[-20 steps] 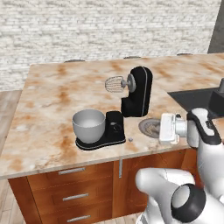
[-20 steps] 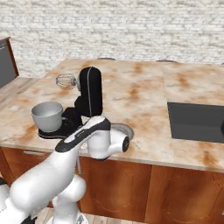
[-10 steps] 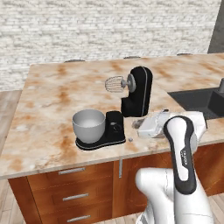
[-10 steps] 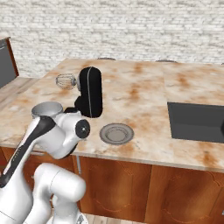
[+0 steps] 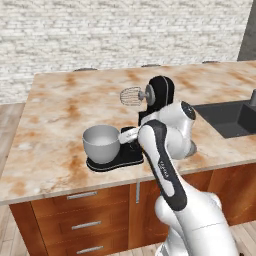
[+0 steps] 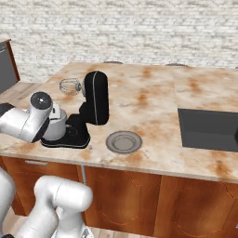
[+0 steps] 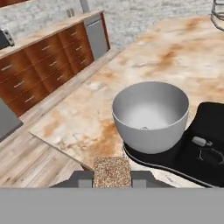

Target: Add butter and sugar cubes to the stand mixer bowl and then turn on the stand mixer to begin making frosting.

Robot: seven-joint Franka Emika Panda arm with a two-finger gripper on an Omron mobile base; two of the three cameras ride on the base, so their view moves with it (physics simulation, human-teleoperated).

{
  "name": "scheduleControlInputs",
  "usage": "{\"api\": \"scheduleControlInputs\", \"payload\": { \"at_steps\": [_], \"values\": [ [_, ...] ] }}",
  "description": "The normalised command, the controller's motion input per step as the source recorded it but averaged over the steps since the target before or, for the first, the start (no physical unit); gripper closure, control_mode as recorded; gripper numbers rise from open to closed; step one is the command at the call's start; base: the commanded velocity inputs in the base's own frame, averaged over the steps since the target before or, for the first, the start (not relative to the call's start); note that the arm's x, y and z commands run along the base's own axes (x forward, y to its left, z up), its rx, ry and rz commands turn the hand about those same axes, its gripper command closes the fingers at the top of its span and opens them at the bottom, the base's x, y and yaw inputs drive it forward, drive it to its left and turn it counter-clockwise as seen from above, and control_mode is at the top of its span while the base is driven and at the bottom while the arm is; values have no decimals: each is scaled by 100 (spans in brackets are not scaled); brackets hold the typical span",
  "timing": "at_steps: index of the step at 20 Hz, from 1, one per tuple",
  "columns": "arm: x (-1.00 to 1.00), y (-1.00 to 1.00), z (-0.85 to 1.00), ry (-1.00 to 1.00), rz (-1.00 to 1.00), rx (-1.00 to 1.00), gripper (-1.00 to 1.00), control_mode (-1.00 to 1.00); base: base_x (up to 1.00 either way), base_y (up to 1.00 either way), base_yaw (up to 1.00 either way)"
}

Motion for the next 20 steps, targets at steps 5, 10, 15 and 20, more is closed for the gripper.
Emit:
{"api": "scheduleControlInputs", "payload": {
  "at_steps": [5,10,15,20],
  "values": [
    [45,38,0,39,-17,-20,100,-100,0,0,0],
    [57,26,-5,20,-17,-18,100,-100,0,0,0],
    [52,11,-37,7,-15,-17,100,-100,0,0,0],
    [54,13,-49,3,-11,-12,100,-100,0,0,0]
  ]
}}
